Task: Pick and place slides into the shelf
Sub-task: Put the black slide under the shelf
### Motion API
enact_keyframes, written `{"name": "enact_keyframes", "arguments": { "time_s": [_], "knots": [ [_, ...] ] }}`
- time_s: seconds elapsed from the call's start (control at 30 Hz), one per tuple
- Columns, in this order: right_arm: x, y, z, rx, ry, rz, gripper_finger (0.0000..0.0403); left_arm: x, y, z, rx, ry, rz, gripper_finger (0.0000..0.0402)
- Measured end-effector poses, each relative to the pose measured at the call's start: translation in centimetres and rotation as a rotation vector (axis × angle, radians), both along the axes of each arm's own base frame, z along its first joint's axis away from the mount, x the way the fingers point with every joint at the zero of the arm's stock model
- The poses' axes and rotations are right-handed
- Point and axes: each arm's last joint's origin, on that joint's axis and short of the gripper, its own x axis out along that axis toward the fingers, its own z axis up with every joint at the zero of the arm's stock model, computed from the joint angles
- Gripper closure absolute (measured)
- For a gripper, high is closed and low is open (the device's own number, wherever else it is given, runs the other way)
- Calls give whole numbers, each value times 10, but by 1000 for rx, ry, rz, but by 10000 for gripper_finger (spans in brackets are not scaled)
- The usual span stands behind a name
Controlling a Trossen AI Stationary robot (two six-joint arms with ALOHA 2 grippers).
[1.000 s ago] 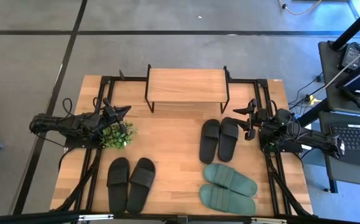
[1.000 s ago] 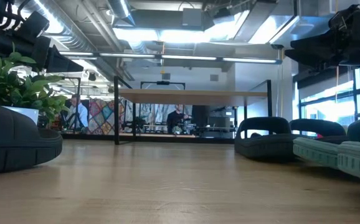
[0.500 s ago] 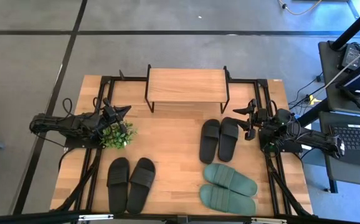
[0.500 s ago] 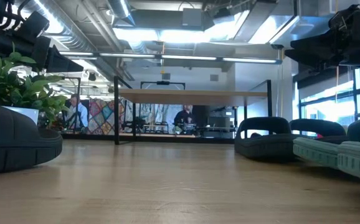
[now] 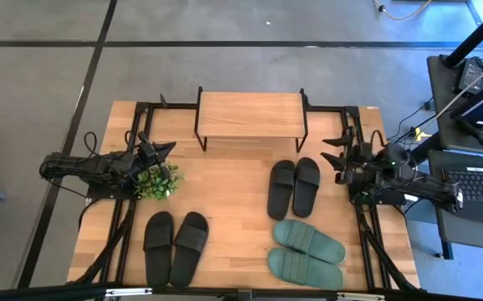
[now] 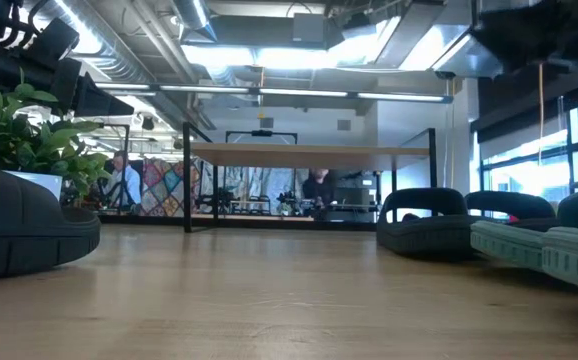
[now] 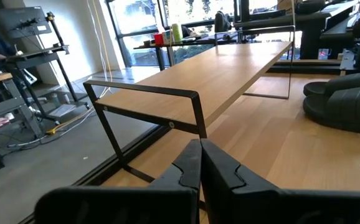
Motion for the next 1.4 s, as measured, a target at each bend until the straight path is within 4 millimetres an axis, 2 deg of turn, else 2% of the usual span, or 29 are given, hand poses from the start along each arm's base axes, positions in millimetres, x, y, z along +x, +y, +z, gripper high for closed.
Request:
{"name": "enact_keyframes", "arguments": {
  "time_s": [0.17,0.27,0.53,0.67,0.83,1.0,1.13,1.4],
  "knots": [
    [2,3,38,-64,15,50,201,0,0,0,0,-2,0,401],
    [14,2,61,-86,68,61,201,0,0,0,-1,-3,0,401],
    [69,2,124,-201,281,128,201,0,0,0,0,-3,0,401],
    [100,9,141,-218,437,203,201,0,0,0,-1,-3,0,401],
    [135,24,135,-209,707,188,201,0,0,0,-1,-3,0,401],
    [155,41,118,-154,966,94,201,0,0,0,-1,-3,0,401],
    [160,56,102,-73,1106,64,201,0,0,0,-1,-3,0,401],
    [150,80,74,166,1325,-130,201,0,0,0,-1,-3,0,401]
  ]
}}
